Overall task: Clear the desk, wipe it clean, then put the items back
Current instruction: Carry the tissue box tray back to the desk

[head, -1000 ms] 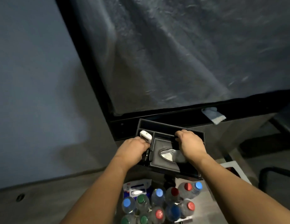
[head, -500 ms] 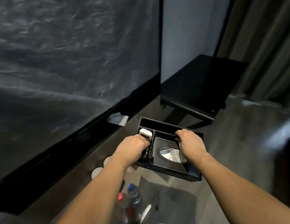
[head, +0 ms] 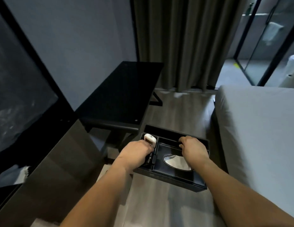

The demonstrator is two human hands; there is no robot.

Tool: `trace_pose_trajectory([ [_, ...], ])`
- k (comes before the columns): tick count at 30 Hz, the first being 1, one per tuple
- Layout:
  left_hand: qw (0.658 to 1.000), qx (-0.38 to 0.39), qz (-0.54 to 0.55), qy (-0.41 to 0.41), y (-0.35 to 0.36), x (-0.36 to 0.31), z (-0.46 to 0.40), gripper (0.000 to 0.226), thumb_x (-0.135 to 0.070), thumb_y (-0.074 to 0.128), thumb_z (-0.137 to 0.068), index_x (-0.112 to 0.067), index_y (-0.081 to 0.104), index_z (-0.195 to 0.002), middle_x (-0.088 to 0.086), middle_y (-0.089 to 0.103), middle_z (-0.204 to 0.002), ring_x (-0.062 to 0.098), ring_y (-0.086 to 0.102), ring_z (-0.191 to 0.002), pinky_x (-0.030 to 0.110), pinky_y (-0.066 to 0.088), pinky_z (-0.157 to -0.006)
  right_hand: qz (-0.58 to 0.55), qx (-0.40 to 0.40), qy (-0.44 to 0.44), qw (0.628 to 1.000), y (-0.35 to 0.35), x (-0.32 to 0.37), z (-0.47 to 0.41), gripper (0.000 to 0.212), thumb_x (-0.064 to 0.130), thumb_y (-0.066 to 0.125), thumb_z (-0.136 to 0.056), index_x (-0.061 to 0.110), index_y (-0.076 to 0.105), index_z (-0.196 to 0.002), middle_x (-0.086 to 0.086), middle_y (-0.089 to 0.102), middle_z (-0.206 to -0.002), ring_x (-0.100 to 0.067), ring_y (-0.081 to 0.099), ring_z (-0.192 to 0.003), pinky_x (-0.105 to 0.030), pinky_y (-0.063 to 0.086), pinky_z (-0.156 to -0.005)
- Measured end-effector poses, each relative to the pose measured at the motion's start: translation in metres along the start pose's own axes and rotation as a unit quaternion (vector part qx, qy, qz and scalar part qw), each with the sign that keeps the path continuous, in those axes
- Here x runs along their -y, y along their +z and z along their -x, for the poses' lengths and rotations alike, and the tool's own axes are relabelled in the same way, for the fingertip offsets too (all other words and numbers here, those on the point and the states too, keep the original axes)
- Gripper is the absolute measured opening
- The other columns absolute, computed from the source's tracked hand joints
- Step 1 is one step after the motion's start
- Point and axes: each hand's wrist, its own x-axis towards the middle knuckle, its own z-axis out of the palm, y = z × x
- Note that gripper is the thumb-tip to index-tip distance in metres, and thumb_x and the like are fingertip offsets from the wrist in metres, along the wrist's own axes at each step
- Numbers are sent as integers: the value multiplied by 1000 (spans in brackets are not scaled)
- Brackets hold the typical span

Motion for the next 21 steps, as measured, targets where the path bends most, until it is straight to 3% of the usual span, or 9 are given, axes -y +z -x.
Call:
trace_pose_trajectory([
  [9,998,32,17,43,24,36,-148,49,-3,56,-83,-29,62,-124,-3,62,-125,20,56,-118,35,48,-97,16,40,42,998,17,-63,-113,21,15,50,-94,16,65,-110,-5,66,-105,-26,62,-100,-35,51,-74],
  [14,996,20,16,83,18,82,-238,48,-3,52,-81,-27,62,-121,-4,63,-120,19,55,-116,33,48,-89,12,38,63,997,5,-74,-199,22,11,50,-93,17,65,-108,-4,65,-103,-24,61,-100,-34,52,-74],
  [21,993,40,5,108,2,129,-360,47,-4,53,-80,-26,62,-121,-5,62,-119,19,53,-115,31,47,-88,-2,30,84,996,-13,-101,-306,15,12,51,-90,17,65,-94,-2,67,-96,-24,63,-96,-33,47,-67],
])
